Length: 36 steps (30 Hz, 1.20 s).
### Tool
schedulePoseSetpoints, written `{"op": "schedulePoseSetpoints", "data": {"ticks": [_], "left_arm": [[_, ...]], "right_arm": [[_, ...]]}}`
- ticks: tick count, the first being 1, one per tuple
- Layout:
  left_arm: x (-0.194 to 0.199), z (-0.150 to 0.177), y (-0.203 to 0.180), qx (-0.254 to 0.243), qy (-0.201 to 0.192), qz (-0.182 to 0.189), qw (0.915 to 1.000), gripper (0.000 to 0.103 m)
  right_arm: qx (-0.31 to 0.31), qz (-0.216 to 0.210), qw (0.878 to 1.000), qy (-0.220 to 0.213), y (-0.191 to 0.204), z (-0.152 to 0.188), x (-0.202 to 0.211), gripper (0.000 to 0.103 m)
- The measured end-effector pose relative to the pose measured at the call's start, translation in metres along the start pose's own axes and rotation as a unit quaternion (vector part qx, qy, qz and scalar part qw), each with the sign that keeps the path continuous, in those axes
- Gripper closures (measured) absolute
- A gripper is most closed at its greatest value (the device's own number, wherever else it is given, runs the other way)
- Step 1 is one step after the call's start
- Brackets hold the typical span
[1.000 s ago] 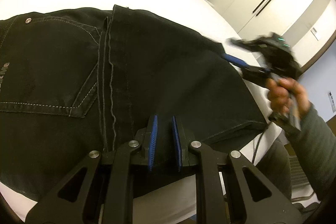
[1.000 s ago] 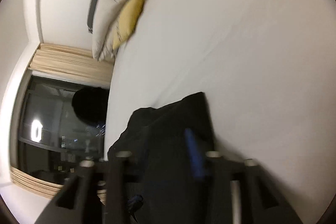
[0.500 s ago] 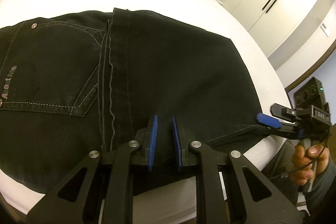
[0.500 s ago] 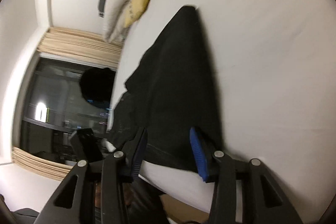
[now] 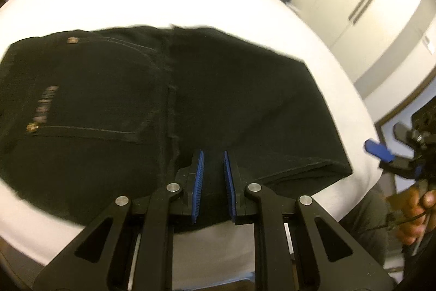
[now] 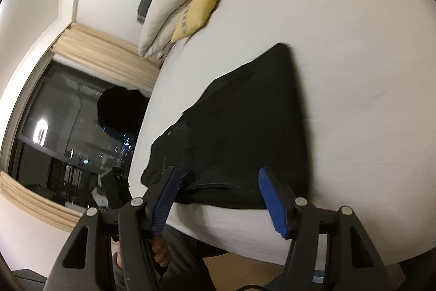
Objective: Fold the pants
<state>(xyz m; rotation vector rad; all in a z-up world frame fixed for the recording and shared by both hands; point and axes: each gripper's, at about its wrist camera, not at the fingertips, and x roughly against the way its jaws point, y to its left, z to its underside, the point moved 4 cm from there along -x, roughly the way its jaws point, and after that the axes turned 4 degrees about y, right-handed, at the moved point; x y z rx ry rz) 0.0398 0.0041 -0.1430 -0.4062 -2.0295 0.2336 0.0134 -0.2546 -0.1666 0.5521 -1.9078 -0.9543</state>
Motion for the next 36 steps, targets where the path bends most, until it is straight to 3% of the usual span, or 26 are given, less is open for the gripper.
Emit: {"op": "schedulePoseSetpoints", "data": {"ticks": [3, 5, 9, 11, 12, 13, 14, 15, 22, 24, 29, 33, 34, 36], "left_arm": [[0.028, 0.0, 0.027, 0.039, -0.025, -0.002, 0.9989, 0.088], [0.05, 0.002, 0.061, 0.092, -0.044, 0.002, 0.9948, 0.088], [0.083, 0.015, 0.134, 0.198, -0.075, 0.004, 0.9773, 0.085], [0.093, 0.022, 0.166, 0.242, -0.091, 0.011, 0.966, 0.069], [0.098, 0.026, 0.182, 0.274, -0.1, 0.023, 0.9562, 0.06], [0.101, 0.029, 0.191, 0.295, -0.109, 0.03, 0.9488, 0.039], [0.105, 0.031, 0.199, 0.316, -0.124, 0.04, 0.9398, 0.03], [0.106, 0.033, 0.206, 0.333, -0.136, 0.054, 0.9315, 0.03], [0.078, 0.026, 0.22, 0.357, -0.131, 0.105, 0.919, 0.03], [0.072, 0.024, 0.224, 0.371, -0.137, 0.123, 0.9103, 0.03], [0.056, 0.021, 0.237, 0.384, -0.151, 0.146, 0.8993, 0.03], [0.047, 0.019, 0.248, 0.401, -0.172, 0.173, 0.8828, 0.032], [0.046, 0.018, 0.25, 0.403, -0.176, 0.177, 0.8804, 0.035], [0.041, 0.019, 0.254, 0.409, -0.178, 0.177, 0.8774, 0.053]], "right_arm": [[0.014, -0.008, 1.0, 0.013, 0.017, 0.0, -0.018, 0.039], [0.016, -0.012, 1.0, 0.021, 0.023, 0.001, -0.028, 0.039], [0.021, -0.018, 0.999, 0.034, 0.029, 0.006, -0.038, 0.039], [0.02, -0.019, 0.999, 0.038, 0.03, 0.007, -0.042, 0.039], [0.02, -0.021, 0.999, 0.039, 0.031, 0.007, -0.043, 0.039], [0.02, -0.021, 0.999, 0.04, 0.032, 0.007, -0.043, 0.039], [0.022, -0.021, 0.999, 0.041, 0.033, 0.006, -0.044, 0.039], [0.023, -0.021, 0.999, 0.041, 0.035, 0.006, -0.045, 0.039], [0.026, -0.017, 0.999, 0.044, 0.041, 0.006, -0.047, 0.039], [0.027, -0.017, 0.998, 0.045, 0.042, 0.006, -0.048, 0.039], [0.026, -0.018, 0.998, 0.045, 0.041, 0.005, -0.053, 0.039], [0.027, -0.018, 0.998, 0.05, 0.043, 0.007, -0.058, 0.039], [0.028, -0.018, 0.998, 0.051, 0.043, 0.007, -0.058, 0.039], [0.025, -0.019, 0.998, 0.051, 0.042, 0.008, -0.058, 0.039]]}}
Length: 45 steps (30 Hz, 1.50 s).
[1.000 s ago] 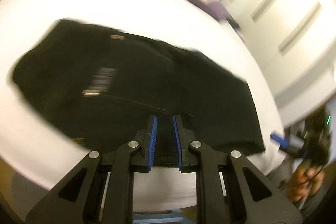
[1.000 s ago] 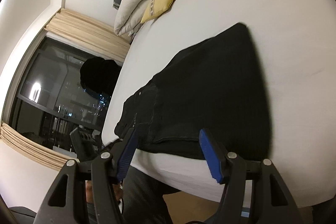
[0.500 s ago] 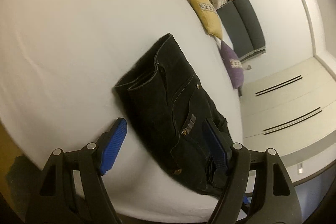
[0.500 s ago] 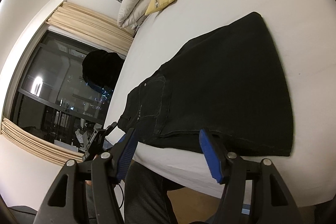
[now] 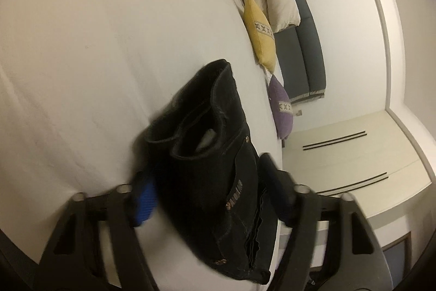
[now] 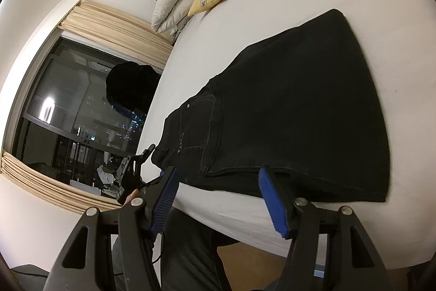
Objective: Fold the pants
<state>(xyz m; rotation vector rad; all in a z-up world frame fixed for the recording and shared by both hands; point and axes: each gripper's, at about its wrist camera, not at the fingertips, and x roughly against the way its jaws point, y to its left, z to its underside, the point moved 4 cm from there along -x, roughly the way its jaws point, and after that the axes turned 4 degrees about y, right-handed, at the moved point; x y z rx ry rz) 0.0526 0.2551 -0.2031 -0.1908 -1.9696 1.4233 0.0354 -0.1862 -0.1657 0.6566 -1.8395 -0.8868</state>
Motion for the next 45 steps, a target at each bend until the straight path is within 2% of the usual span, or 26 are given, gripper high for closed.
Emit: {"op": "schedulePoseSetpoints", "data": {"ticks": [1, 2, 4, 11, 16, 19, 22, 25, 26, 28, 31, 33, 35, 38, 41, 44, 45], "left_arm": [[-0.001, -0.002, 0.006, 0.006, 0.0, -0.002, 1.0, 0.071], [-0.003, -0.003, 0.012, 0.016, 0.001, -0.003, 0.9999, 0.08], [-0.004, -0.006, 0.022, 0.037, 0.003, 0.011, 0.9993, 0.085], [-0.01, -0.011, 0.015, 0.031, -0.005, 0.016, 0.9994, 0.089], [-0.004, -0.007, 0.013, 0.028, -0.006, 0.013, 0.9995, 0.09], [0.005, -0.005, 0.01, 0.015, -0.007, 0.003, 0.9999, 0.09], [0.011, -0.004, 0.005, -0.003, -0.009, -0.006, 0.9999, 0.09], [0.014, -0.004, -0.005, -0.017, -0.011, -0.011, 0.9997, 0.09], [0.014, -0.004, -0.008, -0.021, -0.012, -0.01, 0.9997, 0.09], [0.015, -0.006, -0.018, -0.035, -0.013, -0.014, 0.9992, 0.09], [0.013, -0.008, -0.027, -0.043, -0.013, -0.016, 0.9989, 0.09], [0.014, -0.009, -0.028, -0.04, -0.014, -0.017, 0.999, 0.09], [0.014, -0.01, -0.029, -0.036, -0.014, -0.019, 0.9991, 0.09], [0.017, -0.011, -0.025, -0.031, -0.014, -0.025, 0.9991, 0.09], [0.019, -0.011, -0.022, -0.025, -0.013, -0.028, 0.9992, 0.09], [0.018, -0.012, -0.021, -0.027, -0.012, -0.028, 0.9992, 0.09], [0.018, -0.012, -0.021, -0.027, -0.013, -0.028, 0.9992, 0.09]], "right_arm": [[-0.002, 0.0, 1.0, 0.0, -0.001, 0.0, 0.0, 0.039], [-0.002, 0.0, 1.0, -0.001, -0.001, 0.0, 0.0, 0.039], [-0.002, 0.001, 1.0, -0.002, 0.0, 0.0, 0.001, 0.039], [0.009, 0.005, 1.0, -0.001, 0.008, -0.014, -0.013, 0.039], [0.021, 0.046, 0.998, 0.037, 0.01, -0.017, -0.048, 0.039], [0.027, 0.051, 0.997, 0.049, 0.009, -0.022, -0.068, 0.039], [0.028, 0.038, 0.997, 0.053, 0.007, -0.033, -0.083, 0.039], [0.028, 0.052, 0.994, 0.088, -0.008, -0.035, -0.105, 0.036], [0.042, 0.051, 0.994, 0.087, -0.013, -0.034, -0.109, 0.036], [0.056, 0.045, 0.995, 0.075, -0.012, -0.031, -0.106, 0.036], [0.061, 0.08, 0.991, 0.09, 0.001, -0.025, -0.1, 0.033], [0.062, 0.048, 0.992, 0.103, 0.019, -0.018, -0.092, 0.024], [0.067, 0.016, 0.992, 0.106, 0.029, -0.011, -0.084, 0.023], [0.031, -0.016, 0.99, 0.137, 0.029, 0.002, -0.078, 0.023], [0.025, -0.083, 0.991, 0.102, 0.042, -0.009, -0.054, 0.024], [-0.009, -0.181, 0.982, 0.051, 0.043, -0.035, -0.021, 0.023], [-0.015, -0.195, 0.98, 0.036, 0.04, -0.041, -0.014, 0.022]]}}
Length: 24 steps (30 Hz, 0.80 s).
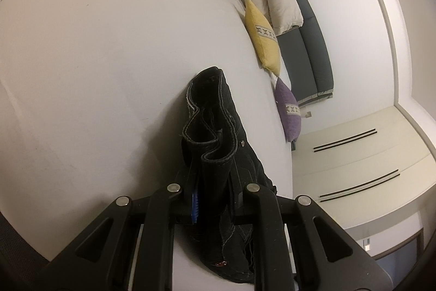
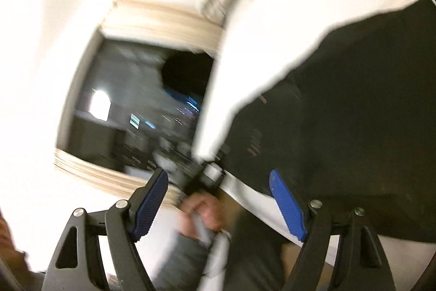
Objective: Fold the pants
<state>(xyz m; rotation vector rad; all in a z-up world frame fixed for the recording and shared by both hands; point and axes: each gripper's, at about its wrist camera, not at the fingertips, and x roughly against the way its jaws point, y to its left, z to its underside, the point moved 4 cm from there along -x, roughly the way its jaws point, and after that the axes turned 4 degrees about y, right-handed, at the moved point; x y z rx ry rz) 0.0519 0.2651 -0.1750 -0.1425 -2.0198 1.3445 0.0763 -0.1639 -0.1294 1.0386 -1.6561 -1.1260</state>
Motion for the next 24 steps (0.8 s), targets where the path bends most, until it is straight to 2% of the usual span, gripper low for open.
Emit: {"op": "schedulePoseSetpoints", "data": {"ticks": [1, 3, 4, 5, 6, 7, 8, 10, 11, 12, 13, 14, 15, 17, 20, 24], "left_arm": [[0.0, 0.0, 0.001, 0.0, -0.001, 0.001, 1.0, 0.09], [0.001, 0.002, 0.003, 0.001, -0.002, 0.002, 1.0, 0.09], [0.002, 0.002, 0.003, 0.0, -0.002, 0.002, 1.0, 0.09], [0.003, 0.002, 0.004, 0.0, -0.001, 0.002, 1.0, 0.09], [0.004, 0.003, 0.004, 0.001, -0.001, 0.002, 1.0, 0.09], [0.004, 0.003, 0.004, 0.001, -0.002, 0.002, 1.0, 0.09], [0.004, 0.003, 0.004, 0.003, -0.002, 0.002, 1.0, 0.09], [0.004, 0.005, 0.003, 0.006, -0.002, 0.002, 1.0, 0.09], [0.004, 0.006, 0.002, 0.004, -0.003, 0.002, 1.0, 0.09], [0.003, 0.006, 0.0, 0.002, -0.003, 0.002, 1.0, 0.09], [0.004, 0.007, -0.002, -0.001, -0.004, 0.002, 1.0, 0.09], [0.004, 0.007, -0.004, -0.003, -0.004, 0.002, 1.0, 0.09], [0.004, 0.008, -0.008, -0.008, -0.004, 0.002, 1.0, 0.09], [0.004, 0.009, -0.017, -0.024, -0.003, 0.0, 0.9997, 0.09], [0.004, 0.013, -0.045, -0.069, 0.001, -0.009, 0.9976, 0.09], [-0.008, 0.037, -0.112, -0.164, 0.016, -0.006, 0.9864, 0.09]], "right_arm": [[-0.001, 0.006, 1.0, -0.013, -0.005, -0.005, 0.007, 0.022], [-0.025, 0.047, 0.998, -0.014, -0.036, -0.009, 0.013, 0.021], [-0.051, 0.054, 0.997, -0.009, -0.055, -0.007, 0.012, 0.021], [-0.094, 0.073, 0.993, 0.0, -0.087, 0.001, 0.01, 0.026], [-0.118, 0.093, 0.989, 0.009, -0.108, 0.01, 0.008, 0.062], [-0.117, 0.128, 0.985, 0.006, -0.121, 0.018, 0.012, 0.081], [-0.112, 0.138, 0.984, 0.002, -0.124, 0.023, 0.017, 0.094], [-0.132, 0.113, 0.985, 0.013, -0.123, 0.029, 0.024, 0.091], [-0.129, 0.115, 0.985, 0.017, -0.118, 0.031, 0.027, 0.079], [-0.116, 0.116, 0.986, 0.014, -0.11, 0.028, 0.034, 0.056], [-0.099, 0.116, 0.988, 0.007, -0.1, 0.026, 0.038, 0.045], [-0.079, 0.109, 0.991, -0.004, -0.086, 0.022, 0.043, 0.029], [-0.068, 0.103, 0.992, -0.01, -0.079, 0.019, 0.046, 0.022], [-0.056, 0.1, 0.993, -0.011, -0.071, 0.009, 0.045, 0.021], [-0.061, 0.121, 0.991, -0.003, -0.077, -0.005, 0.037, 0.021], [-0.08, 0.127, 0.989, 0.005, -0.085, -0.022, 0.033, 0.021]]}}
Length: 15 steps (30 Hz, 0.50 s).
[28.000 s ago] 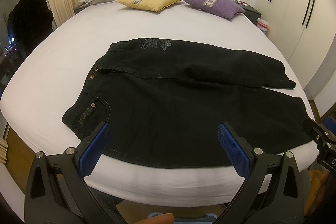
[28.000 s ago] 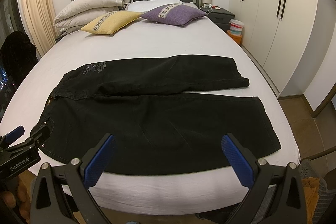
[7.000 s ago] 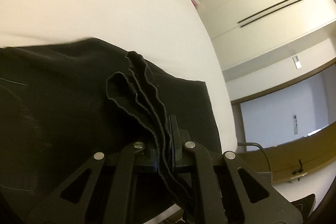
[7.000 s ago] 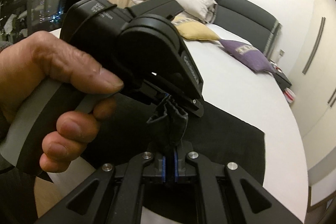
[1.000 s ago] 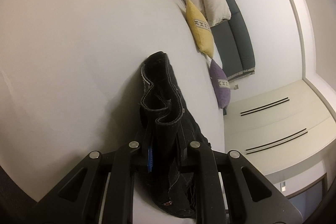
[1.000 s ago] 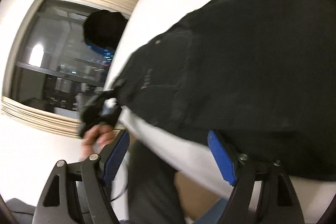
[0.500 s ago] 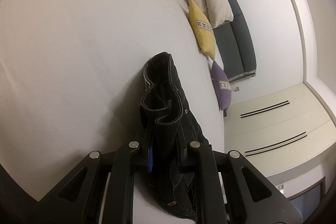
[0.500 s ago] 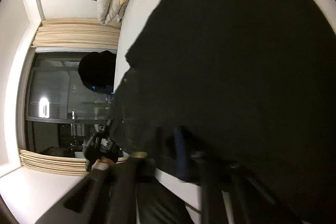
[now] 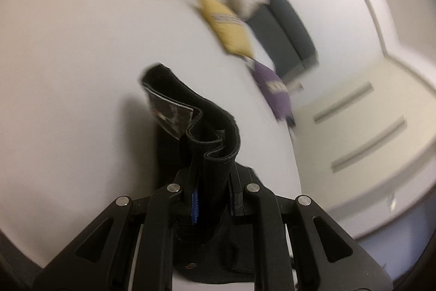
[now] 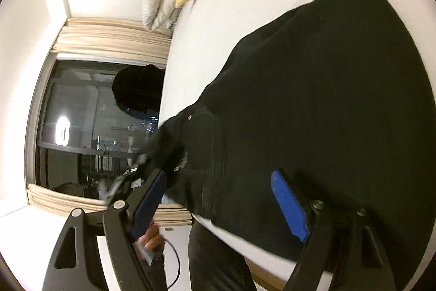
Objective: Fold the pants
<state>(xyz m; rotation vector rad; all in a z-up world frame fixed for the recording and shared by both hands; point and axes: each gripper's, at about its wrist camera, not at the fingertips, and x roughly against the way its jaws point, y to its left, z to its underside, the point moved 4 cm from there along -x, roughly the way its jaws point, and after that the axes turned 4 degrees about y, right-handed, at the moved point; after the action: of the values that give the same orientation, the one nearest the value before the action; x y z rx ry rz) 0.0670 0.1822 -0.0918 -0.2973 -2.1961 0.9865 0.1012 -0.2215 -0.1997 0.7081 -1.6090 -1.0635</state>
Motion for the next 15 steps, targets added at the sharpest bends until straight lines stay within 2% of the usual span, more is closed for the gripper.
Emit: {"op": "schedulePoseSetpoints", "data": {"ticks": [3, 6, 8, 10, 13, 15], "left_arm": [[-0.027, 0.026, -0.074, -0.106, 0.034, 0.011, 0.9937, 0.09], [-0.068, 0.087, -0.126, -0.192, 0.096, 0.029, 0.9761, 0.09], [-0.09, 0.119, -0.133, -0.197, 0.134, 0.035, 0.9707, 0.09], [-0.105, 0.15, -0.142, -0.216, 0.159, 0.033, 0.9628, 0.09], [-0.111, 0.185, -0.161, -0.28, 0.177, 0.025, 0.943, 0.089], [-0.113, 0.198, -0.166, -0.294, 0.184, 0.02, 0.9376, 0.09]], "right_arm": [[-0.006, -0.007, 1.0, 0.005, 0.0, -0.017, 0.003, 0.021], [-0.007, -0.026, 1.0, -0.003, 0.007, -0.032, 0.016, 0.02], [-0.007, -0.043, 0.999, -0.016, 0.007, -0.037, 0.031, 0.017], [-0.011, -0.041, 0.999, -0.021, 0.003, -0.043, 0.041, 0.015], [-0.016, -0.034, 0.999, -0.017, -0.004, -0.049, 0.048, 0.015], [-0.018, -0.023, 0.999, -0.012, -0.008, -0.051, 0.049, 0.015]]}}
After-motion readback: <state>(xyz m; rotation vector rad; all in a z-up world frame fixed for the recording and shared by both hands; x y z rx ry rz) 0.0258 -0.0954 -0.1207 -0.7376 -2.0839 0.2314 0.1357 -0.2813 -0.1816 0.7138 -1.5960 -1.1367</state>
